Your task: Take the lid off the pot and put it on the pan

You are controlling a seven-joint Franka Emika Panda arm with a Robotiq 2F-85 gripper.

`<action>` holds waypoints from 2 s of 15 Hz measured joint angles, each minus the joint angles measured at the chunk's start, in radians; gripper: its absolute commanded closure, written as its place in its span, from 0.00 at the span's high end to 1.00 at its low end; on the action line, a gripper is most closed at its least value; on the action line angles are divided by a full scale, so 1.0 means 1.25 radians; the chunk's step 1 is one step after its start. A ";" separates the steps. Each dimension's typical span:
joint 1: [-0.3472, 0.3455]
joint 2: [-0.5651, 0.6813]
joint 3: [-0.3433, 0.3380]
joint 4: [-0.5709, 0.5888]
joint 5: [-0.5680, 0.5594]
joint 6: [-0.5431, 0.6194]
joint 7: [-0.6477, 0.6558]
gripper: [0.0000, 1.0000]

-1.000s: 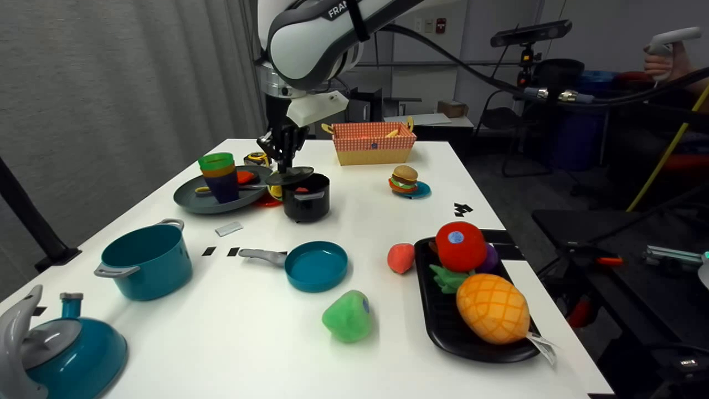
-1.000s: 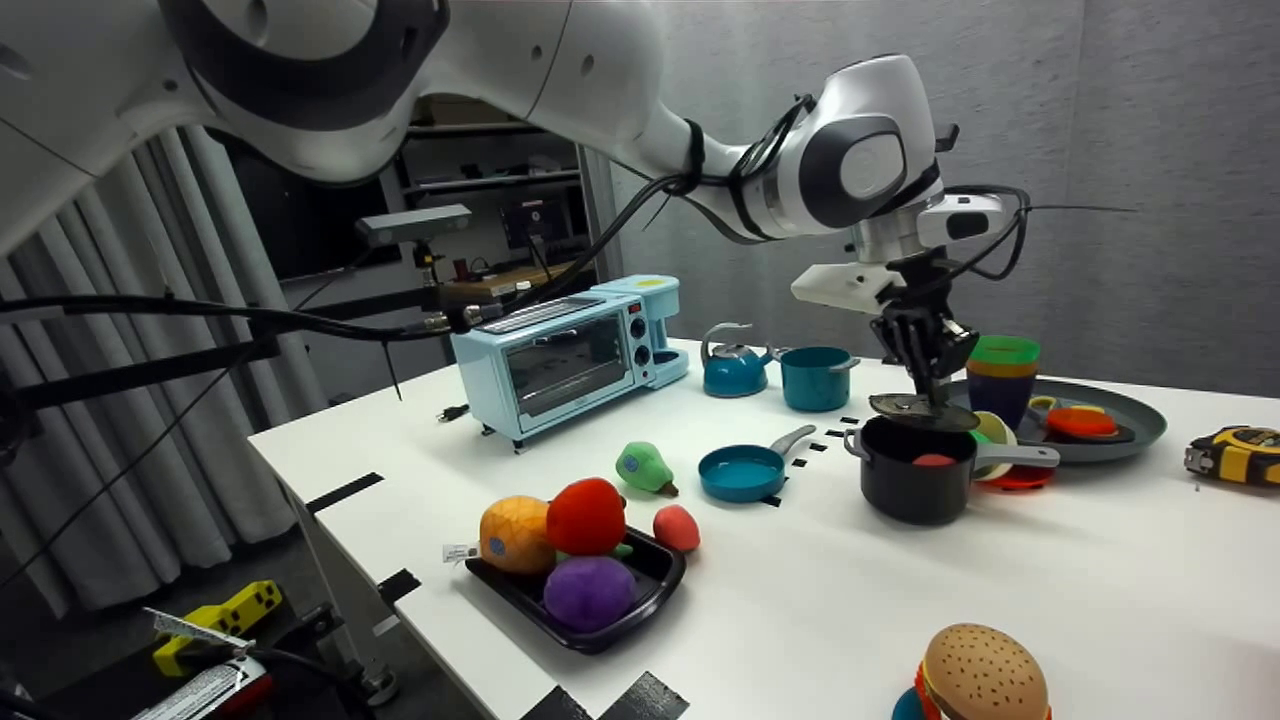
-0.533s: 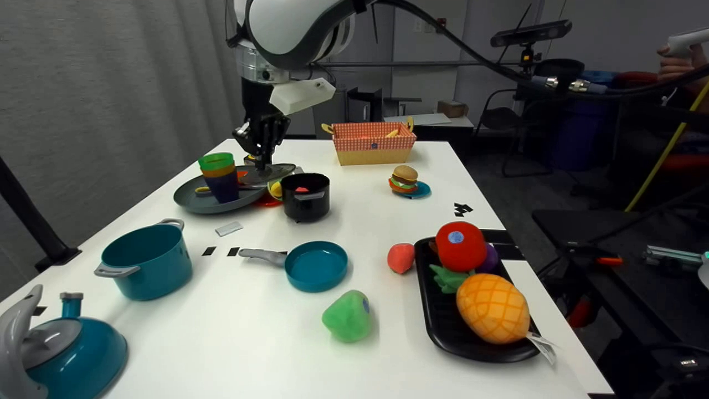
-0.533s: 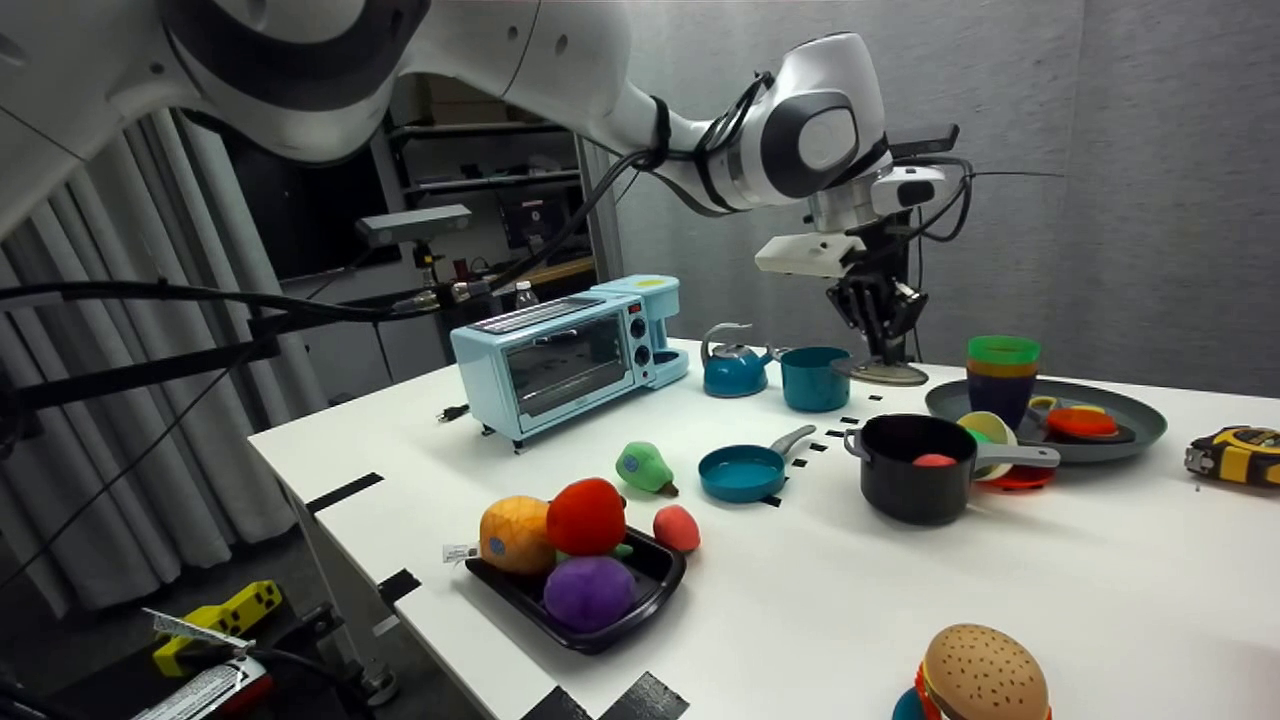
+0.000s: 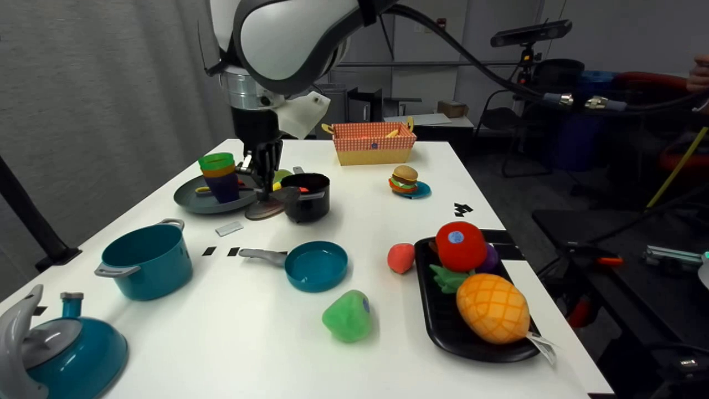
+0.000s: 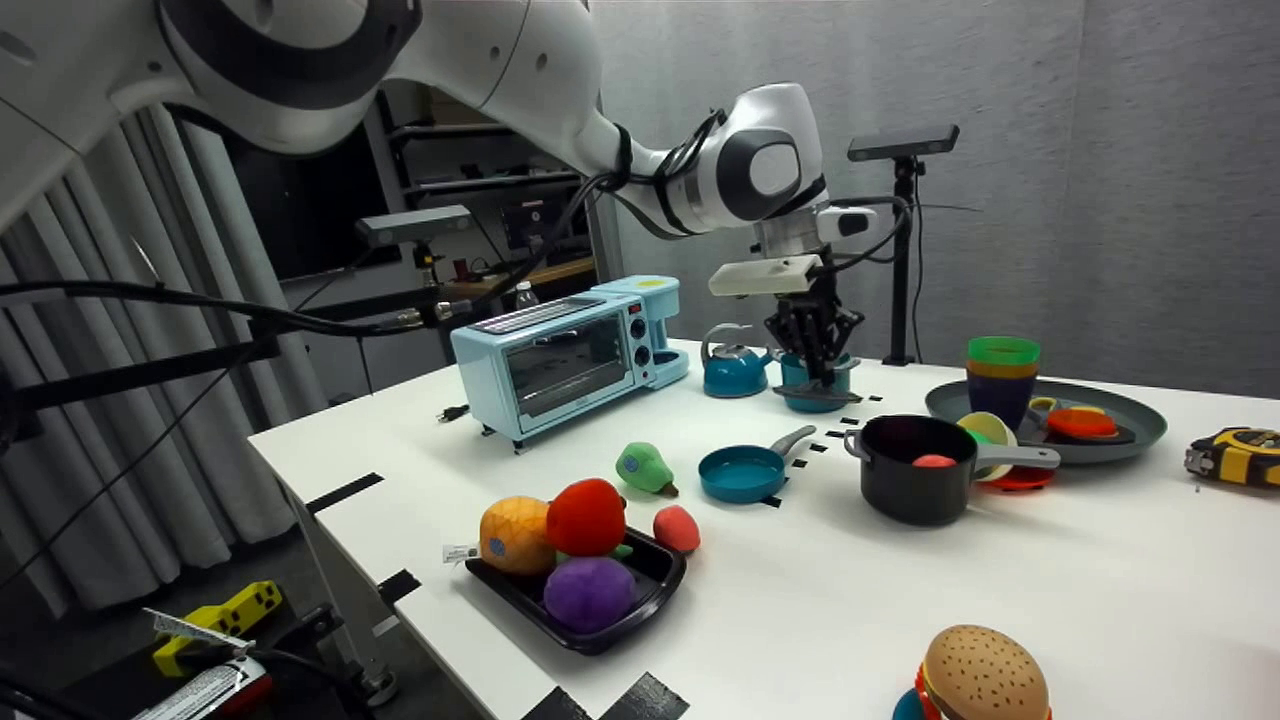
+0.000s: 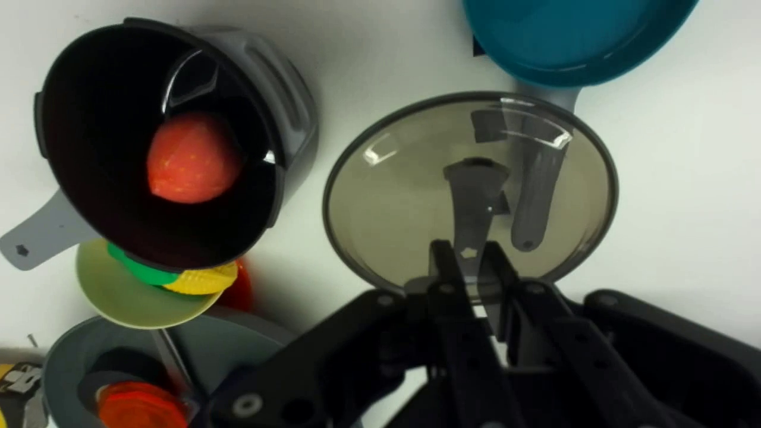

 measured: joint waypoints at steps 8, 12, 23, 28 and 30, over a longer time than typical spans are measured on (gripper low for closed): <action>0.045 -0.068 0.002 -0.152 -0.083 0.035 -0.085 0.04; 0.046 -0.115 0.004 -0.241 -0.089 0.092 -0.110 0.04; 0.039 -0.220 0.037 -0.490 -0.089 0.283 -0.156 0.04; 0.030 -0.240 0.037 -0.557 -0.087 0.388 -0.156 0.04; 0.024 -0.241 0.037 -0.569 -0.086 0.412 -0.156 0.04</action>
